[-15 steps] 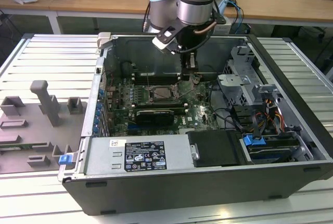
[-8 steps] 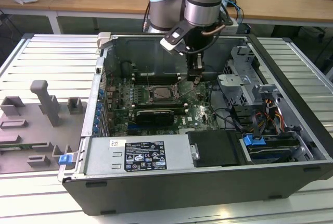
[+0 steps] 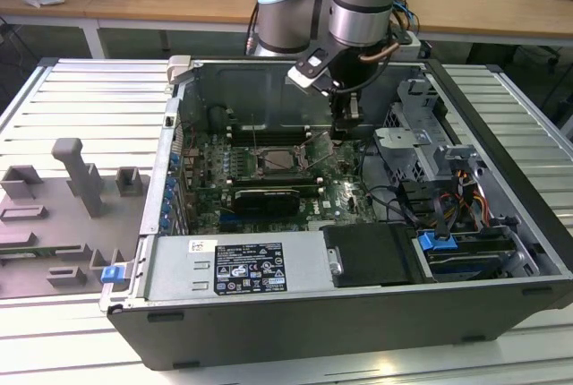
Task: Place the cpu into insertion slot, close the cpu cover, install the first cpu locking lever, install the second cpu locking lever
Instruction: 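Close the cpu cover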
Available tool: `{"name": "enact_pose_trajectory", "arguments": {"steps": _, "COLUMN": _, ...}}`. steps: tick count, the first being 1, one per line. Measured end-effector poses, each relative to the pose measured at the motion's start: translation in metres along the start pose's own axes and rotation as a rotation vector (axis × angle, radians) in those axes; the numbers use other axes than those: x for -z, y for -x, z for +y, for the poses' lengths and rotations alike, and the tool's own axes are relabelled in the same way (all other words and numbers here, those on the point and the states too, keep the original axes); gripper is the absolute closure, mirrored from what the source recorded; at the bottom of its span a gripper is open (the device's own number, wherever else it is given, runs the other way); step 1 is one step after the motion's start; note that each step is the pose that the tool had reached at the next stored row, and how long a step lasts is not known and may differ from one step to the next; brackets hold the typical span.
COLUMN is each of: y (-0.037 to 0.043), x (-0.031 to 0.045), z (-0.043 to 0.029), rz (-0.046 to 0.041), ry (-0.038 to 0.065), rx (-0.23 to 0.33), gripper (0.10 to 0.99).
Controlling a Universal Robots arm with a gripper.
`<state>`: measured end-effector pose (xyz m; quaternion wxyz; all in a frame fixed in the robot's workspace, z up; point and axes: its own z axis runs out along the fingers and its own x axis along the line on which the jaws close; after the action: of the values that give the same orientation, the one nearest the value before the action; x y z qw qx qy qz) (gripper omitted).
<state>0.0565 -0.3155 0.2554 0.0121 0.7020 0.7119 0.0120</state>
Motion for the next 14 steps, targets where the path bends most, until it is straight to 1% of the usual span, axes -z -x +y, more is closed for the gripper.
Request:
{"name": "enact_pose_trajectory", "arguments": {"steps": 5, "y": 0.0000, "x": -0.0018, "z": 0.0080, "rz": -0.0002, "ry": 0.000, "rx": 0.003, "gripper": 0.980}}
{"name": "enact_pose_trajectory", "arguments": {"steps": 7, "y": -0.0001, "x": -0.0040, "z": 0.0086, "rz": -0.0003, "ry": 0.000, "rx": 0.003, "gripper": 0.980}}
{"name": "enact_pose_trajectory", "arguments": {"steps": 11, "y": -0.0001, "x": -0.0108, "z": 0.0093, "rz": -0.0003, "ry": -0.001, "rx": 0.004, "gripper": 0.980}}
{"name": "enact_pose_trajectory", "arguments": {"steps": 14, "y": -0.0002, "x": -0.0115, "z": 0.0071, "rz": -0.0003, "ry": -0.002, "rx": 0.004, "gripper": 0.980}}
